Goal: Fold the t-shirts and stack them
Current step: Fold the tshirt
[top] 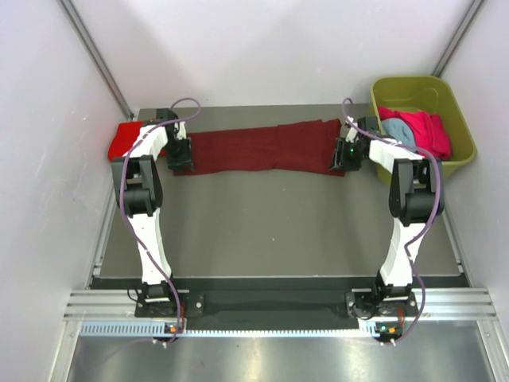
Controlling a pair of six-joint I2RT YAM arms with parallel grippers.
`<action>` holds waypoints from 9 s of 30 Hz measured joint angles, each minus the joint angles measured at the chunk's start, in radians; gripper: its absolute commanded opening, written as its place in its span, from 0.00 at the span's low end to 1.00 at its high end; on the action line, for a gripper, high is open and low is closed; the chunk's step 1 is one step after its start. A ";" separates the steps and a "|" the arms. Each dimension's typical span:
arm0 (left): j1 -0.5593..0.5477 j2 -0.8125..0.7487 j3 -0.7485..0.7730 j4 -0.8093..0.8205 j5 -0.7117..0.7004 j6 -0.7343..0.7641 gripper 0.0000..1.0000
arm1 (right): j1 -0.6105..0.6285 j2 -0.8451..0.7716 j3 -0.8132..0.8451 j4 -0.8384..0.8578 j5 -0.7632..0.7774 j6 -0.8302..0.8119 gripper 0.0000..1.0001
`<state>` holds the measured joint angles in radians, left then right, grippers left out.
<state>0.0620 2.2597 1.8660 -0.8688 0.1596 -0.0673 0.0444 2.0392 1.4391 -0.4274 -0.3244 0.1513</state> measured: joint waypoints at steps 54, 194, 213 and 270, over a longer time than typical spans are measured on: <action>0.050 0.011 0.101 -0.061 -0.017 0.109 0.46 | -0.056 -0.136 -0.160 -0.034 0.103 -0.126 0.46; -0.808 -0.522 -0.527 -0.108 0.425 -0.008 0.00 | 0.091 0.232 0.324 -0.014 -0.006 0.193 0.05; -0.967 -0.339 -0.360 -0.073 0.427 0.010 0.02 | 0.106 0.328 0.480 0.039 0.027 0.191 0.59; -0.445 -0.372 -0.849 0.147 0.615 -0.347 0.54 | 0.399 -0.544 -0.924 0.114 -0.412 0.657 0.47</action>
<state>-0.3832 1.8877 1.0168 -0.7219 0.7746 -0.4141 0.4435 1.4956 0.5148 -0.3138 -0.7364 0.8085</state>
